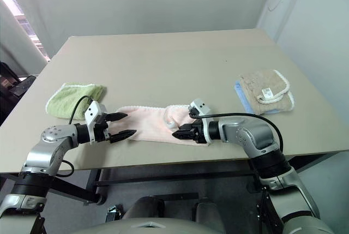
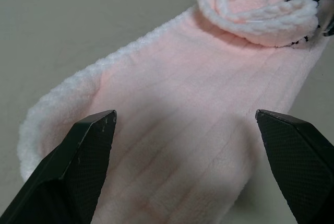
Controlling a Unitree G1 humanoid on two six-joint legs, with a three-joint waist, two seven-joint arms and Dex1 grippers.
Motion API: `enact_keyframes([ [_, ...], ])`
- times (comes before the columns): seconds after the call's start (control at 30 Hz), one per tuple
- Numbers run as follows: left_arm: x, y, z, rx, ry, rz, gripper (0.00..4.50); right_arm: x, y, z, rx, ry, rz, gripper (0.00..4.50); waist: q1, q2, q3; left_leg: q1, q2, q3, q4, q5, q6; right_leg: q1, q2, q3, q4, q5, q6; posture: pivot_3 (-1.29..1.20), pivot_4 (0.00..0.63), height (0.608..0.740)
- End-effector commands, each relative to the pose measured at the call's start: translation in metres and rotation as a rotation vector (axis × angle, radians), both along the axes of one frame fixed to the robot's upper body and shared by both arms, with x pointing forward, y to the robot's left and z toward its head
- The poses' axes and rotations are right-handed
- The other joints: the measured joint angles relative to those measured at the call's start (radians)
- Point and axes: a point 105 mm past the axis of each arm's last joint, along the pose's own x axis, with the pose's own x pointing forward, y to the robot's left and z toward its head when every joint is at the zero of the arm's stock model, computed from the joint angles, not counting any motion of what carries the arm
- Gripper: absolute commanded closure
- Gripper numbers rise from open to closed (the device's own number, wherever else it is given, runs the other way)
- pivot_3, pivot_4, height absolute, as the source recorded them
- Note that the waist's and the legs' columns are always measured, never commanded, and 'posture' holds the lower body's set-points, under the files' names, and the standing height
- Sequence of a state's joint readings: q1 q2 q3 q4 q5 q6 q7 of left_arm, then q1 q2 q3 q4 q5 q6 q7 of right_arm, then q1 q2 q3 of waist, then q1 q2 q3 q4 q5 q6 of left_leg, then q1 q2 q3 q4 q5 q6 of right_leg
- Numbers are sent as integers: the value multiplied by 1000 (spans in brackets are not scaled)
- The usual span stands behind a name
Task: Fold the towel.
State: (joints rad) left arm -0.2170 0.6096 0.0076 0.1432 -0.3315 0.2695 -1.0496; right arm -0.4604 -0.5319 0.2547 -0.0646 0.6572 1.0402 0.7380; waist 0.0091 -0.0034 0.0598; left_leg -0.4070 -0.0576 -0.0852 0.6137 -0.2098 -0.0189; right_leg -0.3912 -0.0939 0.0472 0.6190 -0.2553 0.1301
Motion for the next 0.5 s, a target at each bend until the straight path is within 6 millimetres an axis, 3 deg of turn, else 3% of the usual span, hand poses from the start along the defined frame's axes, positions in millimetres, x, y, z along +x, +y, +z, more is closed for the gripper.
enact_keyframes([
  [0.03, 4, 3, 14, 10, -53, -4, 0, 0, 4, 24, 89, -24, 25, 950, 0, 0, 0, 0, 0, 0, 0, 0, 0, 0, 0, 0, 0, 0, 0, 0, 0, 740],
  [0.17, 5, 4, 18, -8, -58, 4, 0, -9, -3, 52, 208, -112, 72, 950, 2, 0, 0, 0, 0, 0, 0, 0, 0, 0, 0, 0, 0, 0, 0, 0, 0, 740],
  [0.23, 6, 4, 27, -40, -76, 11, 0, -4, -12, 61, 219, -181, 25, 950, 2, 0, 0, 0, 0, 0, 0, 0, 0, 0, 0, 0, 0, 0, 0, 0, 0, 740],
  [0.37, 13, -12, 64, -199, -121, 1, 0, 20, -39, 58, 190, -277, -163, 950, 4, -1, -1, 0, 0, 0, 1, 0, 0, 1, 0, 0, 0, 0, 0, 0, 0, 740],
  [0.47, 16, -32, 78, -250, -129, -59, 0, 23, -49, 57, 189, -296, -175, 950, 2, -1, -1, 0, 0, 0, 2, 0, 0, 3, 0, -1, 0, 1, 1, 0, 0, 740],
  [0.5, 17, -38, 81, -276, -122, -80, 373, 24, -51, 57, 189, -297, -174, 927, 1, -1, -1, 1, 0, 1, 2, 0, 0, 3, 0, 0, 0, 1, 1, 0, 0, 740],
])
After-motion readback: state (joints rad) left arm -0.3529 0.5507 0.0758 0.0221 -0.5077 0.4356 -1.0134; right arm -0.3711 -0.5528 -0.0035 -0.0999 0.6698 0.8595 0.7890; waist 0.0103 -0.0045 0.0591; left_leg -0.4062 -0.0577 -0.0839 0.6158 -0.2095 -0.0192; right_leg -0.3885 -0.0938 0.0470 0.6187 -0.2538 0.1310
